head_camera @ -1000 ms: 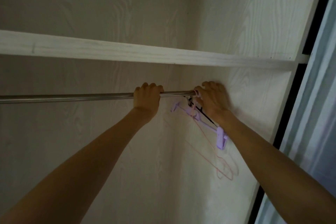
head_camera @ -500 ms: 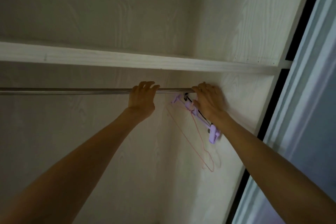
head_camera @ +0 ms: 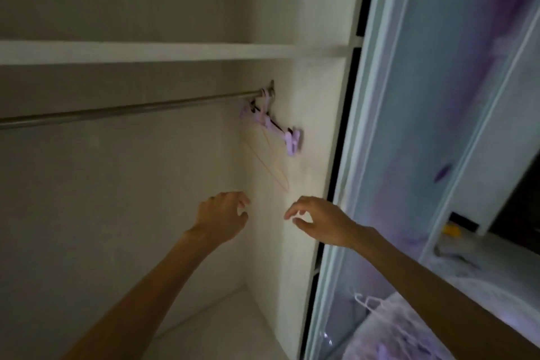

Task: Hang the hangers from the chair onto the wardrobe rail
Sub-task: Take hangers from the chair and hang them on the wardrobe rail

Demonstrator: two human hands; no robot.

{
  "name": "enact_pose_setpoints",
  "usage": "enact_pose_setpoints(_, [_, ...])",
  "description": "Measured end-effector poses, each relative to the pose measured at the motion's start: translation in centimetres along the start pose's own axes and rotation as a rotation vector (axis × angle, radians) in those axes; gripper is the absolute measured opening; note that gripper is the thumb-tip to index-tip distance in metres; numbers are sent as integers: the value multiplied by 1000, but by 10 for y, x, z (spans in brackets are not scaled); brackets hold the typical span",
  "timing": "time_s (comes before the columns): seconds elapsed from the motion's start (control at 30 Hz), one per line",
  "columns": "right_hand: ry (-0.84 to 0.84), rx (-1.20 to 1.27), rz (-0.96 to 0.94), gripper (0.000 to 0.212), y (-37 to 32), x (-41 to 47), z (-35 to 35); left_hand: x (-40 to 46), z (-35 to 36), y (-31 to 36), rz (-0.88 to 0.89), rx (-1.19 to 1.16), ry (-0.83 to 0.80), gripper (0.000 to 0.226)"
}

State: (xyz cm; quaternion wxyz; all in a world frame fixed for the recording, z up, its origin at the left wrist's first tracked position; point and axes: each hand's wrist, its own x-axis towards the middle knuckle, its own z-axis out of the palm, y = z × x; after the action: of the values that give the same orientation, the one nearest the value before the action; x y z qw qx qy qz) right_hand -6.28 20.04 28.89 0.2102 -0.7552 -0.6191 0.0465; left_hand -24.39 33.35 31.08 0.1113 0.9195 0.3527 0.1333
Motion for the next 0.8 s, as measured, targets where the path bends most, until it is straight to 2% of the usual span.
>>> enact_pose_setpoints(0.13, [-93,91,214,21,20,-99,37,-48,60,27,99,-60,-150,28])
enact_pose_setpoints(0.3, [-139,52,416,25,56,-226,64,-99,138,88,225,-108,-383,27])
enact_pose_setpoints(0.4, [-145,125,544,39,82,-290,75,-118,180,129,252,-114,-468,28])
enact_pose_setpoints(0.47, [-173,146,654,26,103,-332,78,-128,207,159,269,-124,-490,27])
enact_pose_setpoints(0.53, [-184,158,735,23,128,-373,81,-139,236,191,279,-126,-550,25])
enact_pose_setpoints(0.67, [-254,200,876,28,181,-436,100,-149,300,233,194,-153,-743,17])
enact_pose_setpoints(0.8, [-315,250,915,30,218,-458,126,-150,350,244,39,-166,-737,24])
